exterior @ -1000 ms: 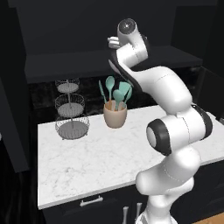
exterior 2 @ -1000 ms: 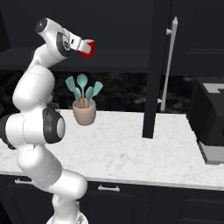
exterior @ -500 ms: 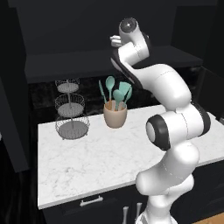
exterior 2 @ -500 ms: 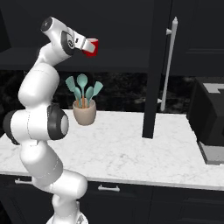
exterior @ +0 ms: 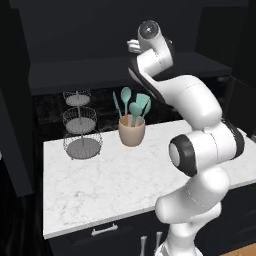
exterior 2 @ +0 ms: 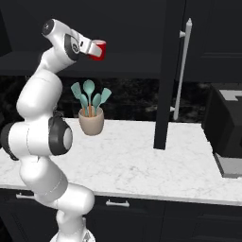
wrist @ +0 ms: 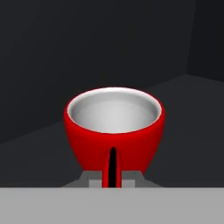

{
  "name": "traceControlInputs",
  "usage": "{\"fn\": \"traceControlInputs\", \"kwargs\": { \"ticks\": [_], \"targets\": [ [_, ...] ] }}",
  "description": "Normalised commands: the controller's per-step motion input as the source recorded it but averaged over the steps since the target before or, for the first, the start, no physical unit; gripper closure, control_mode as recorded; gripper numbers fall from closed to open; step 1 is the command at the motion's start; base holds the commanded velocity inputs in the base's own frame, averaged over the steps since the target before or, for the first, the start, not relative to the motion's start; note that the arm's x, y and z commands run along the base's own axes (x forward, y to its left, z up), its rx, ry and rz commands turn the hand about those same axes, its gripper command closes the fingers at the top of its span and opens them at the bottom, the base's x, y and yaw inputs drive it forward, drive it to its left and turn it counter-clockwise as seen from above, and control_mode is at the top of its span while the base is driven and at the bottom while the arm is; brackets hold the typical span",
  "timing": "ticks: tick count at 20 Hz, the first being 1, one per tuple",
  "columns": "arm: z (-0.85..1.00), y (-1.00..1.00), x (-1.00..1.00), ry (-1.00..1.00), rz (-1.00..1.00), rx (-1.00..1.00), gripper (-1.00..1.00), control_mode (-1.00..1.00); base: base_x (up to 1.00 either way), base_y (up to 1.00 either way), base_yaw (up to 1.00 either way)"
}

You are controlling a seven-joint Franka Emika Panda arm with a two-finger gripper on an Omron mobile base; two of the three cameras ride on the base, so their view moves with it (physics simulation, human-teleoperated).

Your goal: Gather all objects into one cabinet and sort the glasses and bowls to opposite sides.

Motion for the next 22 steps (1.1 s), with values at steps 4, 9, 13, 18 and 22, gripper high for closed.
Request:
{"fn": "traceControlInputs", "kwargs": {
  "ticks": [4, 9, 13, 18, 22],
  "targets": [
    [-0.13, 0.00, -0.77, -0.13, 0.00, 0.00, 1.00, -1.00, 0.00, 0.00, 0.00],
    [-0.13, -0.05, -1.00, -0.09, 0.04, 0.03, 1.00, -1.00, 0.00, 0.00, 0.00],
    [0.00, -0.13, -1.00, -0.02, 0.06, 0.07, 1.00, -1.00, 0.00, 0.00, 0.00],
    [0.01, -0.09, -1.00, 0.00, 0.10, 0.02, 1.00, -1.00, 0.00, 0.00, 0.00],
    [0.07, 0.00, -1.00, 0.04, 0.17, -0.01, 1.00, -1.00, 0.00, 0.00, 0.00]
  ]
}}
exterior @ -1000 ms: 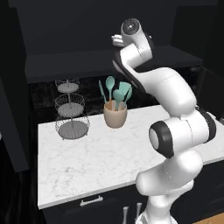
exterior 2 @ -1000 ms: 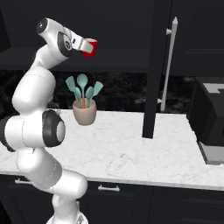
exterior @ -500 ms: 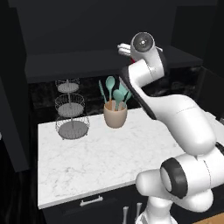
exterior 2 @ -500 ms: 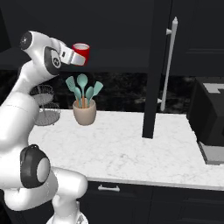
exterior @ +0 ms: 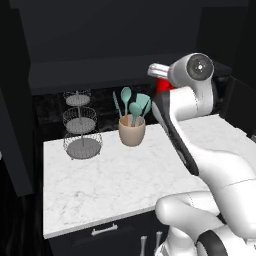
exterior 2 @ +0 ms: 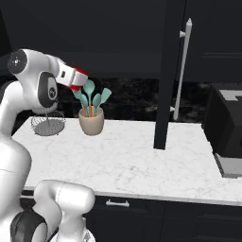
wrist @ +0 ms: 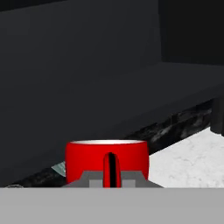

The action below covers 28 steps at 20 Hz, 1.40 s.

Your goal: Gather all objects into one cabinet and sort the glasses and bowls to opposite sides.

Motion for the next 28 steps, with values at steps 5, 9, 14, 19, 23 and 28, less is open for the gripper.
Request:
{"fn": "traceControlInputs", "kwargs": {
  "ticks": [5, 9, 14, 19, 23, 28],
  "targets": [
    [0.09, 0.00, -1.00, 0.03, 0.16, -0.02, 1.00, -1.00, 0.00, 0.00, 0.00],
    [0.00, 0.00, -1.00, 0.00, 0.15, -0.09, 1.00, -1.00, 0.00, 0.00, 0.00],
    [-0.05, 0.00, -1.00, -0.01, 0.15, -0.16, 1.00, -1.00, 0.00, 0.00, 0.00],
    [-0.32, 0.00, -1.00, -0.17, 0.10, -0.21, 1.00, -1.00, 0.00, 0.00, 0.00],
    [-0.42, -0.04, -0.95, -0.05, 0.04, -0.12, 1.00, -1.00, 0.00, 0.00, 0.00],
    [-0.18, 0.00, -0.56, 0.00, 0.00, -0.03, 1.00, -1.00, 0.00, 0.00, 0.00]
  ]
}}
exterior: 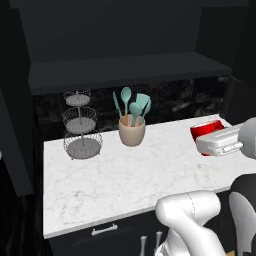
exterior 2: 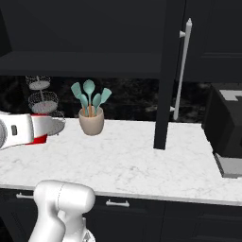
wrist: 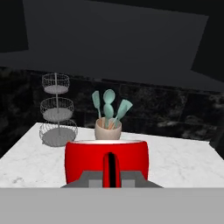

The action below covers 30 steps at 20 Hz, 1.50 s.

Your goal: Gather all objects into one cabinet and sort the glasses and bowls to opposite sides.

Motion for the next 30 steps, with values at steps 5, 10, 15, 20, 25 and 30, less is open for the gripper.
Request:
{"fn": "traceControlInputs", "kwargs": {
  "ticks": [5, 10, 15, 20, 25, 30],
  "targets": [
    [-0.15, 0.00, -0.33, 0.00, 0.00, -0.01, 1.00, 1.00, -0.10, 0.00, 0.00],
    [0.00, 0.00, 0.00, 0.00, 0.00, 0.00, 1.00, 1.00, -0.51, 0.00, 0.00],
    [0.00, 0.00, 0.00, 0.00, 0.00, 0.00, 1.00, 1.00, -0.68, 0.00, 0.00],
    [0.00, 0.00, 0.00, 0.00, 0.00, 0.00, 1.00, 1.00, -0.53, 0.00, -0.06],
    [0.00, 0.00, 0.00, 0.00, 0.00, 0.00, 1.00, 1.00, -0.37, 0.00, -0.17],
    [0.00, 0.00, 0.00, 0.00, 0.00, 0.00, 1.00, 1.00, -0.08, -0.06, -0.31]
  ]
}}
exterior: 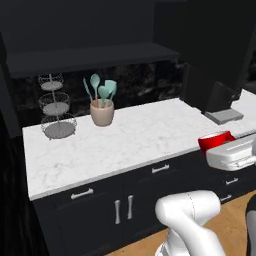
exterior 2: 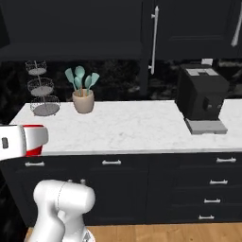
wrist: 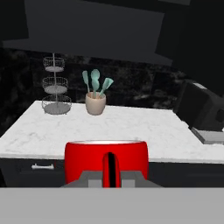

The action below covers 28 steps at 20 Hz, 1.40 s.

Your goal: Gather all objects into one cabinet and sort the glasses and bowls to opposite sides.

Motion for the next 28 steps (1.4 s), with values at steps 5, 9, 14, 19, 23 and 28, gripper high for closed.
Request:
{"fn": "traceControlInputs", "kwargs": {
  "ticks": [5, 9, 14, 19, 23, 28],
  "targets": [
    [0.00, 0.00, 0.00, 0.00, 0.00, 0.00, 1.00, 1.00, -0.23, -0.03, -0.38],
    [0.00, 0.00, 0.00, 0.00, 0.00, 0.00, 1.00, 1.00, -0.37, -0.09, -0.38],
    [0.00, 0.00, 0.00, 0.00, 0.00, 0.00, 1.00, 1.00, -0.39, -0.16, -0.39],
    [0.00, 0.00, 0.00, 0.00, 0.00, 0.00, 1.00, 1.00, -0.22, -0.32, -0.39],
    [0.00, 0.00, 0.00, 0.00, 0.00, 0.00, 1.00, 1.00, 0.00, -0.52, -0.40],
    [0.00, 0.00, 0.00, 0.00, 0.00, 0.00, 1.00, 1.00, 0.13, -0.60, -0.40]
  ]
}}
